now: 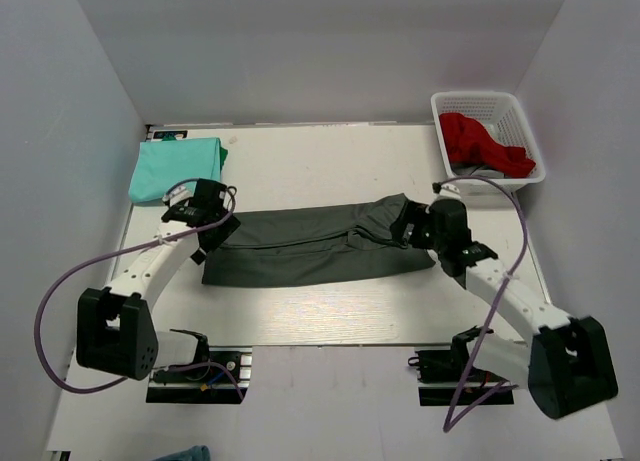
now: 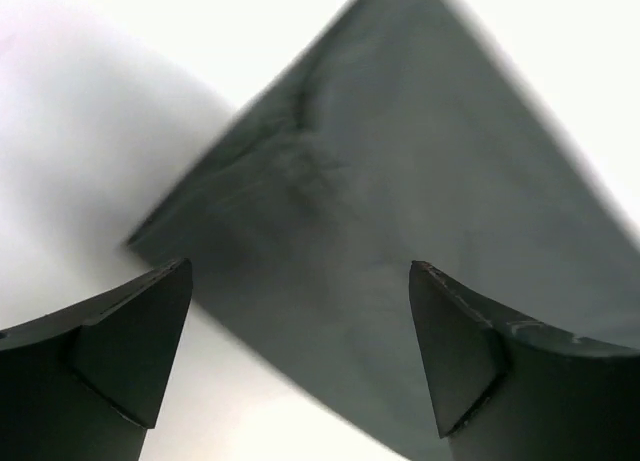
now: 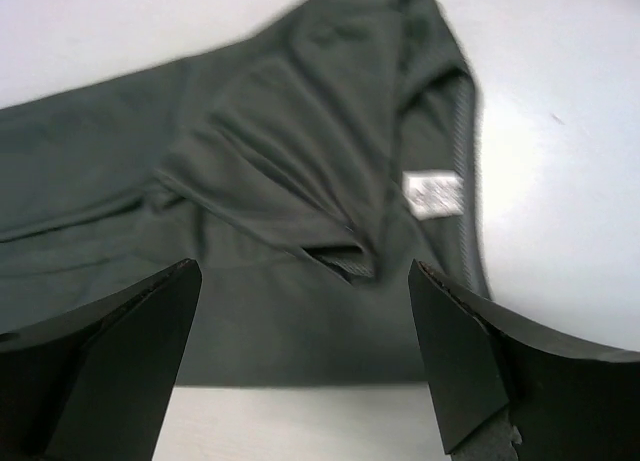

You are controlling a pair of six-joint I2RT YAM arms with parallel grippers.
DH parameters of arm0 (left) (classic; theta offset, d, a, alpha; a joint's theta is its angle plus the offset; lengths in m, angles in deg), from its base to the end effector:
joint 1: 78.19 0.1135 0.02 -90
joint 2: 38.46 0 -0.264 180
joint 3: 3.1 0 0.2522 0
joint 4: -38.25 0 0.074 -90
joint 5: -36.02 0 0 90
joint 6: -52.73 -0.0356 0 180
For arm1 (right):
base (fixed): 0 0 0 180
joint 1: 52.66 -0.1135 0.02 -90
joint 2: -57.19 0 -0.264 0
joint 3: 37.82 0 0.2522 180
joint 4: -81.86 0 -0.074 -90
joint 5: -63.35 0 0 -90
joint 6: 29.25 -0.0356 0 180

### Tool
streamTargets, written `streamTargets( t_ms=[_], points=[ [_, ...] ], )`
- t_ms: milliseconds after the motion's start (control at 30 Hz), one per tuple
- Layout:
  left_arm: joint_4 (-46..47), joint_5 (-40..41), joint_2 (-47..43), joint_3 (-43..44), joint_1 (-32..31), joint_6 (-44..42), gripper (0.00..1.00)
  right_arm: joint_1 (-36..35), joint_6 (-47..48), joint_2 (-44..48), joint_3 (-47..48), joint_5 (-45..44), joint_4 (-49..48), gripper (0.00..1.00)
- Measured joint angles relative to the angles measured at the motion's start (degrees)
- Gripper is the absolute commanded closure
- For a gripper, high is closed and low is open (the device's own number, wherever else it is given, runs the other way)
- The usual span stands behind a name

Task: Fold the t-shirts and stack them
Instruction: Fold the other side of the tshirt into a rectangle

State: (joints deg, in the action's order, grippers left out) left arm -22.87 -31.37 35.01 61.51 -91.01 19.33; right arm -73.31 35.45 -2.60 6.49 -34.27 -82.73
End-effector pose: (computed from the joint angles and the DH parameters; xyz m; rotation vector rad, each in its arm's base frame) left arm 0.2279 -0.0378 0.2273 -1.0663 2.4050 0.1678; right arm 0.2113 0.0746 0.2182 0.1661 2.1166 0.3395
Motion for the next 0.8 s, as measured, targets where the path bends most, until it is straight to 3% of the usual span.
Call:
streamTargets(
  t_ms=[233, 400, 633, 800],
  points=[
    [12.24, -4.31, 11.87, 8.15, 0.00, -4.52, 0.00, -0.98, -0.04, -20.37, 11.96, 9.84, -7.39, 0.10],
    [15.17, -5.81, 22.03, 9.46, 0.00, -6.08, 0.00, -2.78, 0.07, -29.03, 15.10, 14.34, -9.18, 0.10],
    [11.56, -2.60, 26.10, 9.62, 0.31, -4.94, 0.00, -5.25, 1.03, -31.30, 14.80, 16.63, -6.58, 0.10],
    [8.46, 0.85, 25.73, 9.01, 0.33, -2.93, 0.00, -6.47, 1.64, -24.37, 8.79, 16.09, -3.17, 0.10]
  ],
)
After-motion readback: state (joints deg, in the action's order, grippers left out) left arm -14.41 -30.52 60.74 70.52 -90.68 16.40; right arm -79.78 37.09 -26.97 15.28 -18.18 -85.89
